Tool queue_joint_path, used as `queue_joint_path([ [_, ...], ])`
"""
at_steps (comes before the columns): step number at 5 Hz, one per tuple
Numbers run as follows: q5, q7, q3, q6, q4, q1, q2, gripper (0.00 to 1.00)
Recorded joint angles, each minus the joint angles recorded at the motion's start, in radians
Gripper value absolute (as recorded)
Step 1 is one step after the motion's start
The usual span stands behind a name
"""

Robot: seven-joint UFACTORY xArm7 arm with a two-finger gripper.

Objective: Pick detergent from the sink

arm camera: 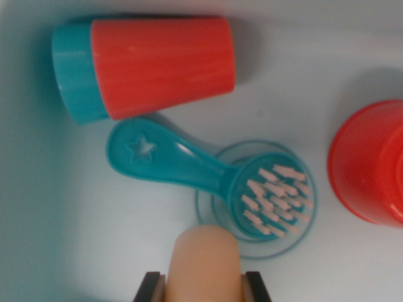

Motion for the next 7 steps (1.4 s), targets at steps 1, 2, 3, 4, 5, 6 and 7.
queue_joint_path([
  [1,-0.0010,0.001,0.000,0.024,0.017,0.0002,-0.008,1.00],
  [2,-0.0010,0.001,0.000,0.024,0.017,0.0002,-0.008,1.00],
  [3,-0.0023,0.002,0.000,0.054,0.037,0.0003,-0.018,1.00],
  [4,-0.0023,0.002,0.000,0.054,0.037,0.0003,-0.018,1.00],
  [5,-0.0037,0.004,0.001,0.089,0.060,0.0006,-0.029,1.00],
  [6,-0.0037,0.004,0.001,0.089,0.060,0.0006,-0.029,1.00],
  [7,-0.0037,0.004,0.001,0.089,0.060,0.0006,-0.029,1.00],
])
